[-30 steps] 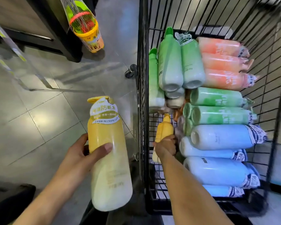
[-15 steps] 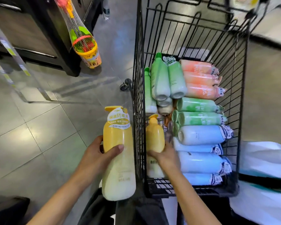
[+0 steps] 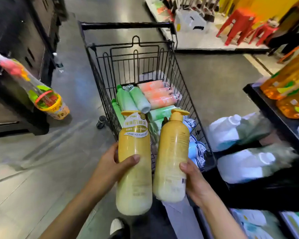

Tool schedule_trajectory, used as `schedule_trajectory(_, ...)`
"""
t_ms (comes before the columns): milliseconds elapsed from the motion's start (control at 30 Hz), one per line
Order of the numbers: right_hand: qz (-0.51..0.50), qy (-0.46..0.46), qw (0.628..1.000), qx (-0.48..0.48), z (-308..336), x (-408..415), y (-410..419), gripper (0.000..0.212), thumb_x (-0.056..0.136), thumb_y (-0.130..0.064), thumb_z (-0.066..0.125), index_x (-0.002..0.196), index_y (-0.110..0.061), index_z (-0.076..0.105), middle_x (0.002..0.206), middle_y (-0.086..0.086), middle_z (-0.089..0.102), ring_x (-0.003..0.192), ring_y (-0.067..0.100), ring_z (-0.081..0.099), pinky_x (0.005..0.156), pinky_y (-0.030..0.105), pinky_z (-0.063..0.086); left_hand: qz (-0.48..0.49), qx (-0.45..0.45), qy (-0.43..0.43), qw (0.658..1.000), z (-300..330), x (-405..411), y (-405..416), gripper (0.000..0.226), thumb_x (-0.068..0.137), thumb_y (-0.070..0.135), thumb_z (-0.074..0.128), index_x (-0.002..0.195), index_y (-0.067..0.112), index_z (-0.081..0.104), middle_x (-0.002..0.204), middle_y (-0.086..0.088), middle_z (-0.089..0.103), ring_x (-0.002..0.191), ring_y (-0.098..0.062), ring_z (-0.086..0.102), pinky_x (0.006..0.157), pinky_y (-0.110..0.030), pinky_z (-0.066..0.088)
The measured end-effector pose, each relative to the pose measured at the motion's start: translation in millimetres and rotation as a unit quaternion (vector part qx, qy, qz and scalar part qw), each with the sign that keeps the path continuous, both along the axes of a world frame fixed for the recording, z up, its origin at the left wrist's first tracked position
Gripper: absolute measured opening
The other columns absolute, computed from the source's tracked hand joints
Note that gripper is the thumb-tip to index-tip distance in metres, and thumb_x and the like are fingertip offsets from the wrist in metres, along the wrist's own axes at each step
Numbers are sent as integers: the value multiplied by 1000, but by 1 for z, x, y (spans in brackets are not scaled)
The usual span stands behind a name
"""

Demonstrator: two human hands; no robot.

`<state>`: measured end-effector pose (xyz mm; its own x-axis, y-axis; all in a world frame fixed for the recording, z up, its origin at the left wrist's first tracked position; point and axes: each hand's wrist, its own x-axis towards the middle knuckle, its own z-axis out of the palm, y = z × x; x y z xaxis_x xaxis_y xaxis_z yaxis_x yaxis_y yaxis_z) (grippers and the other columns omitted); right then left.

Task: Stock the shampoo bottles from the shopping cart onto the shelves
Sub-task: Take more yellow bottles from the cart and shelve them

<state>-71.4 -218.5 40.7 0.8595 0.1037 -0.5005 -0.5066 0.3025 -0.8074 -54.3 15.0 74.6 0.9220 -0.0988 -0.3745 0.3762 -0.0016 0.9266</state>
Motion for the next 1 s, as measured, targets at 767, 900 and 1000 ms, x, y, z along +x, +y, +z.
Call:
schedule_trajectory(767, -411, -167, 889, -113, 109, -319, -196, 114, 22, -43, 93, 119, 1, 53, 96, 16, 73, 84, 23, 70, 67, 27, 55, -490, -111, -158, 850, 119, -132, -325, 82, 37, 41, 80, 113, 24, 55, 101, 6, 73, 88, -10, 70, 69, -18, 54)
schedule_trajectory(900, -456, -149, 863, -162, 112, -368, -253, 117, 18, -43, 93, 117, 4, 53, 92, 16, 73, 81, 24, 71, 65, 28, 55, -530, -135, -164, 821, 134, -175, -395, 79, 41, 38, 79, 114, 18, 56, 100, 9, 73, 89, -5, 69, 67, -13, 51)
schedule_trajectory(1000, -463, -122, 850, -218, 118, -397, -301, 98, 28, -35, 82, 118, -4, 56, 97, 13, 74, 91, 28, 70, 83, 44, 55, -537, -147, -158, 816, 136, -203, -448, 76, 41, 37, 79, 112, 20, 58, 101, 6, 74, 91, -9, 70, 69, -17, 52)
